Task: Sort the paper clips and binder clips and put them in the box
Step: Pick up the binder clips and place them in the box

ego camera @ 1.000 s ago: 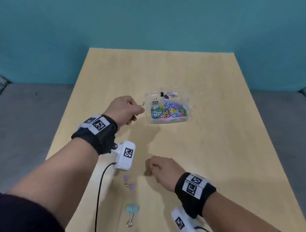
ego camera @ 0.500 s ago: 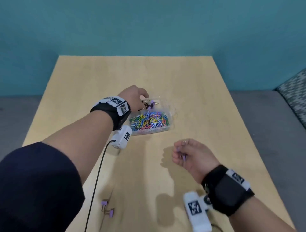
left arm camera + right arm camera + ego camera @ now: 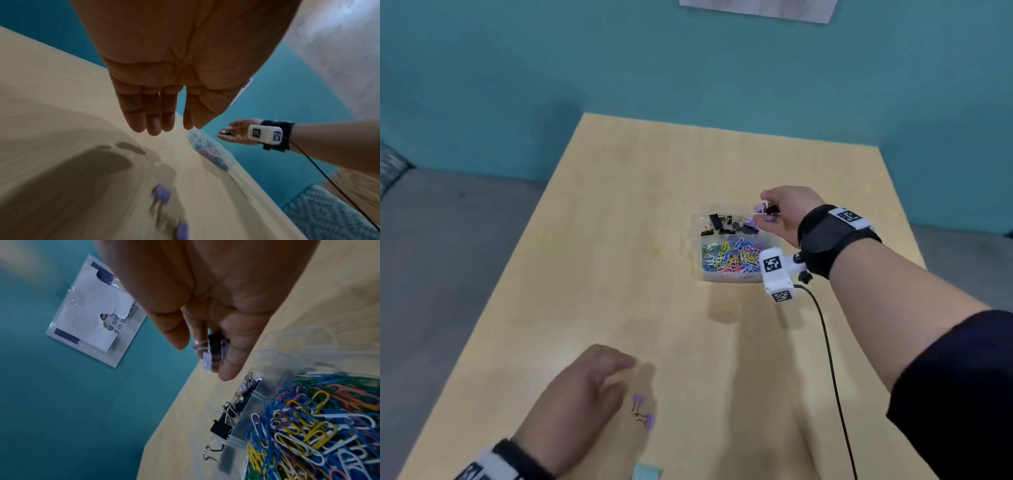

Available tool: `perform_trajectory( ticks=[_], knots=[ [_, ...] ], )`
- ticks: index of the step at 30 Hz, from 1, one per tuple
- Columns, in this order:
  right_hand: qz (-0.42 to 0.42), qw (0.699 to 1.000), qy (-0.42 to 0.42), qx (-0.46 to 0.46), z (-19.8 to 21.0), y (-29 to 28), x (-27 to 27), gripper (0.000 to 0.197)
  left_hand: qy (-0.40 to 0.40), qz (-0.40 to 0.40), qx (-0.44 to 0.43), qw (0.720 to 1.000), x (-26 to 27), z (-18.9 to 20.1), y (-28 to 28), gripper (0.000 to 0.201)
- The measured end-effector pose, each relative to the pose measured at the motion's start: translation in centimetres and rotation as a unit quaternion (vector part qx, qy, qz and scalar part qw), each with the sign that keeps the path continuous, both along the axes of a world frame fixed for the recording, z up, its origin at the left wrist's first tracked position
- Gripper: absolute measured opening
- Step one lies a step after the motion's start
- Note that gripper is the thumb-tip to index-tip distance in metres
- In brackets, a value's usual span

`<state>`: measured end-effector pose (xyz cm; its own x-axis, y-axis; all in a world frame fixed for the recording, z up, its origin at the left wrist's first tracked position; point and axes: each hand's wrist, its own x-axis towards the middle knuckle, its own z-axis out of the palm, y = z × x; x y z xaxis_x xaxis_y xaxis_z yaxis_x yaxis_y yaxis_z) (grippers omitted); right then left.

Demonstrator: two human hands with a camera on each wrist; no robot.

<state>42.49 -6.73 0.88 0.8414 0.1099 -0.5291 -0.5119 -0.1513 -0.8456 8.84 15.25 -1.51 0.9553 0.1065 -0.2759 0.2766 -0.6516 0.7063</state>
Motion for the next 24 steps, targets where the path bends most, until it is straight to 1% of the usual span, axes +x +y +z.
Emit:
perform_trajectory(
  ticks=[1,3,4,5,6,7,8,10,11,12,13,15,16,17,18,19,20,24],
  knots=[
    [0.018,1.000,0.008,-0.013,0.3,0.4,-0.1,0.023,0.010,0.006,0.000,1.000,-1.7,-0.4,-0.1,0.029],
    [0.039,0.998,0.019,-0.050,1.3,0.8,-0.8,0.041,0.019,0.025,-0.006,0.999,-4.4,-0.9,-0.1,0.032],
    [0.042,0.997,0.010,-0.068,1.8,0.8,-1.2,0.045,0.023,0.027,-0.009,0.999,-5.5,-1.1,-0.1,0.035],
    [0.045,0.995,-0.017,-0.085,2.5,0.8,-1.7,0.046,0.027,0.030,-0.010,0.999,-6.4,-1.3,-0.1,0.038],
    [0.051,0.991,-0.061,-0.108,3.1,0.7,-2.4,0.046,0.037,0.038,-0.006,0.999,-7.2,-1.5,0.0,0.039],
    [0.068,0.981,-0.117,-0.140,3.7,0.6,-3.5,0.047,0.048,0.046,0.000,0.998,-7.8,-1.6,-0.2,0.034],
    [0.097,0.963,-0.174,-0.180,4.2,0.6,-5.0,0.049,0.054,0.053,0.011,0.997,-8.5,-1.7,-0.4,0.029],
    [0.175,0.914,-0.269,-0.249,4.9,1.2,-9.1,0.045,0.055,0.060,0.044,0.996,-9.5,-1.6,-1.2,0.022],
    [0.228,0.888,-0.296,-0.269,4.9,1.6,-11.4,0.042,0.060,0.061,0.060,0.995,-9.8,-1.6,-1.8,0.023],
    [0.290,0.860,-0.309,-0.284,4.5,2.0,-13.7,0.040,0.068,0.061,0.071,0.993,-10.0,-1.5,-2.4,0.028],
    [0.359,0.828,-0.312,-0.297,3.9,2.6,-16.0,0.038,0.077,0.059,0.079,0.992,-10.2,-1.4,-3.0,0.033],
    [0.498,0.749,-0.289,-0.327,2.0,3.6,-20.1,0.036,0.095,0.051,0.095,0.990,-10.1,-1.1,-4.4,0.041],
    [0.552,0.711,-0.274,-0.339,1.0,4.1,-21.9,0.034,0.099,0.043,0.101,0.989,-10.2,-1.2,-5.0,0.044],
    [0.590,0.680,-0.264,-0.346,0.1,4.4,-23.6,0.033,0.100,0.035,0.107,0.989,-10.2,-1.2,-5.7,0.047],
    [0.612,0.660,-0.258,-0.352,-0.6,4.7,-25.0,0.031,0.100,0.026,0.120,0.987,-10.3,-1.3,-6.3,0.049],
    [0.621,0.651,-0.256,-0.353,-1.2,4.9,-26.2,0.029,0.100,0.020,0.140,0.985,-10.4,-1.5,-6.9,0.051],
    [0.619,0.653,-0.254,-0.355,-1.7,5.1,-27.2,0.027,0.097,0.022,0.161,0.982,-10.4,-1.6,-7.4,0.052],
    [0.577,0.693,-0.223,-0.370,-3.1,6.2,-29.4,0.024,0.091,0.052,0.202,0.974,-9.6,-2.4,-8.6,0.055]
  ],
)
